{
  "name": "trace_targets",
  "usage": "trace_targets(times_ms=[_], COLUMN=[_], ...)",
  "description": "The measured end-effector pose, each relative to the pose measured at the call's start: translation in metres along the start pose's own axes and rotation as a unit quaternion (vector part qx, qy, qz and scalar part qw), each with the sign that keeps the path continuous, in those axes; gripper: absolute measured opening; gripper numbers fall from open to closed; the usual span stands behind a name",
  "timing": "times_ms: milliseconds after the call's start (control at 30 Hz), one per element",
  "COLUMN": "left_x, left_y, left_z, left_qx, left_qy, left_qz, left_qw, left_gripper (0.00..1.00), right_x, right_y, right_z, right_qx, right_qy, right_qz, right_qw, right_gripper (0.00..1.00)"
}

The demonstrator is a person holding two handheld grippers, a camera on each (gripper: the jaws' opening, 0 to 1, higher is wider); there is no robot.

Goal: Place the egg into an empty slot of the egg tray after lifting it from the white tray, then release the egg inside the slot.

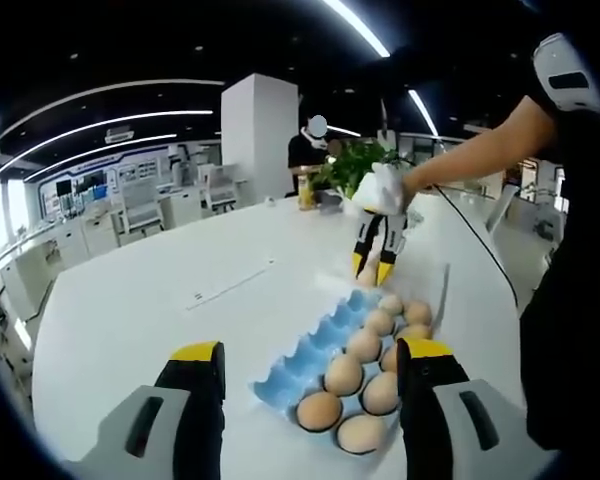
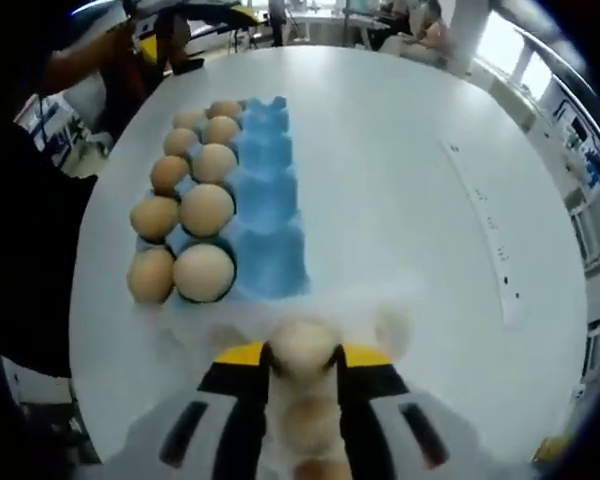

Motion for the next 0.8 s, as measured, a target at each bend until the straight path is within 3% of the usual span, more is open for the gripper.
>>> trace_targets(times_ms=[200, 300, 333, 367, 633, 800], left_x=[0.006, 0.006, 0.007, 0.008, 0.005, 0.000], left_y=[-0.003, -0.005, -0.005, -0.005, -0.008, -0.005], left_z=[-0.003, -0.003, -0.003, -0.003, -0.002, 0.000], left_qx=[0.002, 0.001, 0.000, 0.001, 0.001, -0.002], left_qy=[0.004, 0.005, 0.004, 0.004, -0.004, -0.009], left_qz=[-0.001, -0.002, -0.001, 0.000, 0.001, 0.004], left_qw=[1.0000, 1.0000, 1.0000, 1.0000, 1.0000, 1.0000], left_gripper=[0.71, 0.71, 0.71, 0.71, 0.71, 0.71], right_x=[0.000, 0.000, 0.000, 0.000, -0.008, -0.016], right_y=[-0.001, -0.002, -0.001, -0.001, 0.003, 0.004], right_z=[-0.001, -0.001, -0.001, -0.001, -0.001, 0.001], right_qx=[0.006, 0.023, 0.048, 0.042, 0.069, 0.083], right_qy=[-0.011, -0.010, -0.013, -0.012, 0.008, 0.008], right_qz=[-0.004, 0.008, 0.009, 0.006, -0.063, -0.085], right_qw=[0.9999, 0.9997, 0.9987, 0.9990, 0.9956, 0.9929], right_gripper=[0.27, 0.26, 0.26, 0.26, 0.25, 0.25])
Point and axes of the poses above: the point that each gripper's makers call its tool centre point, and the gripper's own axes: x roughly forward along the fingers, z roughly to its left, y roughly out of its underside, the point moved 1 cm from there along -x, roughly backward along the fingers, and after that the axes turned 13 degrees about z, right-handed, at the moved point
